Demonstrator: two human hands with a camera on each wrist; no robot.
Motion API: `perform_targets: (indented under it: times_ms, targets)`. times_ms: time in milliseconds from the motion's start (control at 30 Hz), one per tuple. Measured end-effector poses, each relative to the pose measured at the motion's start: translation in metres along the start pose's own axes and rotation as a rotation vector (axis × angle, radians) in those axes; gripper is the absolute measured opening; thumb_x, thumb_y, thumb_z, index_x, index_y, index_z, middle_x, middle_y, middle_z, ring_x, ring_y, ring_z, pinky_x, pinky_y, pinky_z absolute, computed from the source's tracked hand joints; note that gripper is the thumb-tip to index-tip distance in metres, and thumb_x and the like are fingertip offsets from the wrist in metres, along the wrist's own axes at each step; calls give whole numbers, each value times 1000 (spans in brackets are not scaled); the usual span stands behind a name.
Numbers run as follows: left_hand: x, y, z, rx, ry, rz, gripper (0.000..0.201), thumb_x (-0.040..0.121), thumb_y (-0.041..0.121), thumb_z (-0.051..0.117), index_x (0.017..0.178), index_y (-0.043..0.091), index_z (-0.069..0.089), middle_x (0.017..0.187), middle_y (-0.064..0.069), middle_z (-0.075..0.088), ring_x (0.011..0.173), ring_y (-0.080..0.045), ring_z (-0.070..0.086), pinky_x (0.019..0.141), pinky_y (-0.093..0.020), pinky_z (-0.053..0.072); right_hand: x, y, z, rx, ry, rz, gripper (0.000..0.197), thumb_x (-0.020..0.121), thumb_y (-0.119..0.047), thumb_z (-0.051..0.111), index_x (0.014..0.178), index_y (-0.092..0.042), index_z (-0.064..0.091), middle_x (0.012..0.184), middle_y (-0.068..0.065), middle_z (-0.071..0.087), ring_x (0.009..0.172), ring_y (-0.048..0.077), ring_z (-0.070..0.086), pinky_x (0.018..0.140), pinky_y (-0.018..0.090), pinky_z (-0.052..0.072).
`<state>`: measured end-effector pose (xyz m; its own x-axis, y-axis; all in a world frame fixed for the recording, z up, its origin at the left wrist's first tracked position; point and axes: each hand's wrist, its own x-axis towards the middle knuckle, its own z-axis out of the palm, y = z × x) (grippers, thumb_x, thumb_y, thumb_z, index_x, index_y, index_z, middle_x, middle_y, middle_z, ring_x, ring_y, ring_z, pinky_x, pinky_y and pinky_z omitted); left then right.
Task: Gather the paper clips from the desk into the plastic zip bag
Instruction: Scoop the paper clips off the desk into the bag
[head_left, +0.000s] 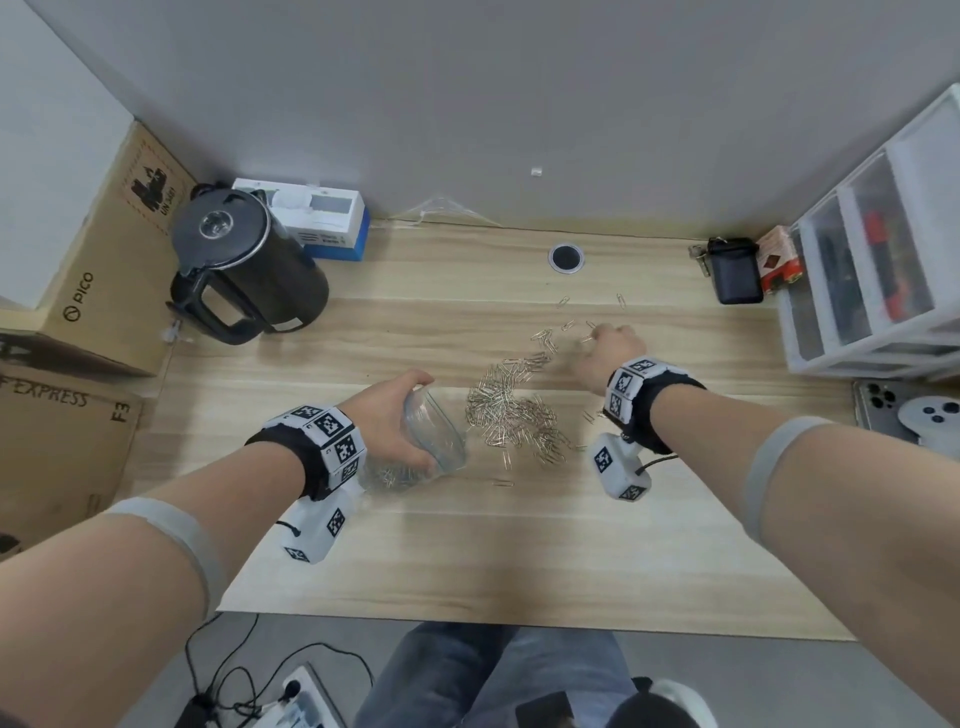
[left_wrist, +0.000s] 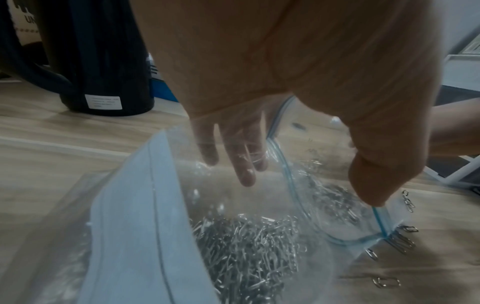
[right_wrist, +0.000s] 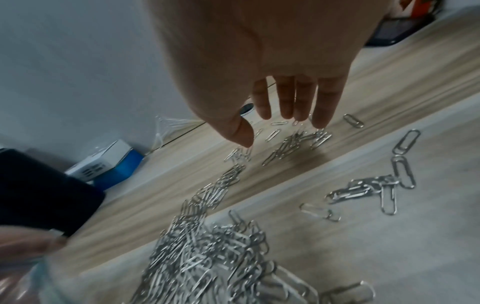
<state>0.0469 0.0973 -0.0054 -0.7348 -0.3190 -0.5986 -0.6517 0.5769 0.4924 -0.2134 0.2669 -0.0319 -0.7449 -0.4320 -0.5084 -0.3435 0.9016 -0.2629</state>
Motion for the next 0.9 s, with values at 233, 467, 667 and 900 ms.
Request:
perform_targets:
  times_ms: [233, 467, 667, 900]
  targets:
    - [11, 0, -1, -1, -22, -58, 112, 60, 40, 91, 151, 25, 27, 123, 8, 50, 107, -12, 54, 88, -22, 44, 19, 6, 4, -90, -2, 40, 52, 82, -25, 56, 130, -9, 45, 136, 14, 38, 125, 35, 35, 99, 45, 37]
    - [24, 5, -5, 40, -70, -84, 106, 59, 39, 89, 147, 28, 31, 120, 6, 55, 101, -13, 60, 83, -26, 52, 15, 1, 13, 10, -179, -122, 38, 82, -44, 55, 99, -12, 68, 106, 10, 68, 94, 28, 63, 86, 35, 53]
    - [36, 9, -17, 53, -130, -88, 111, 54, 45, 90, 147, 24, 32, 133, 4, 54, 113, -15, 58, 95, -29, 50, 23, 4, -4, 51, -107, -135, 25, 86, -33, 54, 98, -14, 65, 102, 7, 66, 89, 26, 63, 82, 38, 56]
    - [49, 6, -20, 22, -150, -129, 111, 58, 39, 93, 150, 22, 31, 139, 2, 49, 116, -12, 50, 93, -22, 42, 69, 9, -23, -75, 92, -24, 58, 83, -33, 60, 130, -4, 44, 132, 16, 42, 124, 33, 40, 105, 42, 37]
